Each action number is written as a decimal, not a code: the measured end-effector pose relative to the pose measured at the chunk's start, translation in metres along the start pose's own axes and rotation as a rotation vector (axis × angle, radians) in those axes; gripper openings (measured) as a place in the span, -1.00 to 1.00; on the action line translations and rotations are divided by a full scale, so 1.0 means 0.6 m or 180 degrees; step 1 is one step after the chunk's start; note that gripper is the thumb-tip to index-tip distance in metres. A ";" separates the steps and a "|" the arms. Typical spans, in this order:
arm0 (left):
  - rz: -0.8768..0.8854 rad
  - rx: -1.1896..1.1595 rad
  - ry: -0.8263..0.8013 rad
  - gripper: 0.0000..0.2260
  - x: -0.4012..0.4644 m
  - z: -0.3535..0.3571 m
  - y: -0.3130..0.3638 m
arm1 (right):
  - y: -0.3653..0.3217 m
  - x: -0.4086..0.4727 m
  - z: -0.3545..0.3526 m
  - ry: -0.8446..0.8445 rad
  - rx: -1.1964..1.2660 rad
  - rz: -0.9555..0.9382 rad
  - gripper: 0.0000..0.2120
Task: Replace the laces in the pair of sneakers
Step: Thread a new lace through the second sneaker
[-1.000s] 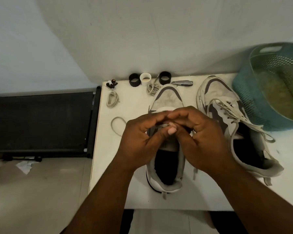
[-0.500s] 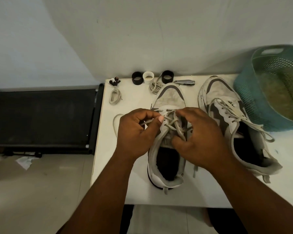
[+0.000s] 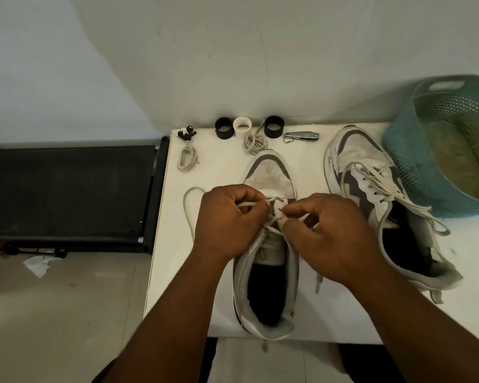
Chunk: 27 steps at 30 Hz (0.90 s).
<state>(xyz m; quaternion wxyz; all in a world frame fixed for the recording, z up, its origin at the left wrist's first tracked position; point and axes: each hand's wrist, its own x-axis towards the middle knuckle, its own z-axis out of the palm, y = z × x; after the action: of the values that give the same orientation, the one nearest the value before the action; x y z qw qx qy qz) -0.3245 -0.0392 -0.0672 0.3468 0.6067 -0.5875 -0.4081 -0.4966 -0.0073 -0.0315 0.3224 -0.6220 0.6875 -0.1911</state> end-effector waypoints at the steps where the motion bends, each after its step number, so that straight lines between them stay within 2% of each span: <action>1: 0.0029 0.0023 -0.0033 -0.91 -0.001 0.000 0.001 | -0.002 0.002 0.002 0.0130 -0.0022 0.0051 -0.67; 4: 0.0077 0.0100 -0.0106 -0.84 -0.003 -0.002 -0.002 | -0.008 0.005 0.010 0.0294 -0.0274 0.0122 -0.74; 7: 0.0076 0.0220 -0.0245 -0.87 0.000 -0.006 -0.005 | -0.008 0.009 0.009 0.0096 -0.0495 0.0163 -0.69; 10: 0.0201 0.0318 -0.0330 -0.92 -0.004 -0.007 -0.004 | -0.010 0.012 0.007 -0.0052 -0.0943 -0.0048 -0.61; 14: 0.0422 0.0352 -0.0286 -0.95 -0.004 -0.006 -0.005 | -0.018 0.007 0.014 -0.0208 -0.1263 -0.0334 -0.65; 19: 0.0488 0.0310 -0.0305 -0.97 -0.004 -0.013 -0.010 | -0.013 0.005 0.018 -0.0128 -0.1292 -0.0352 -0.54; 22: 0.0492 0.0334 -0.0407 -0.97 -0.004 -0.014 -0.015 | -0.009 0.006 0.023 -0.0030 -0.1310 -0.0370 -0.55; 27: 0.0540 0.0253 -0.0470 -0.94 -0.003 -0.013 -0.017 | -0.001 0.008 0.031 0.0333 -0.0708 -0.0332 -0.60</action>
<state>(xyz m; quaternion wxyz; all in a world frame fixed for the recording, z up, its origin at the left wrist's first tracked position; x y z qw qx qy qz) -0.3129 -0.0372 -0.0730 0.3115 0.5364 -0.6764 -0.3972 -0.4838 -0.0097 -0.0454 0.2049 -0.6779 0.6871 -0.1623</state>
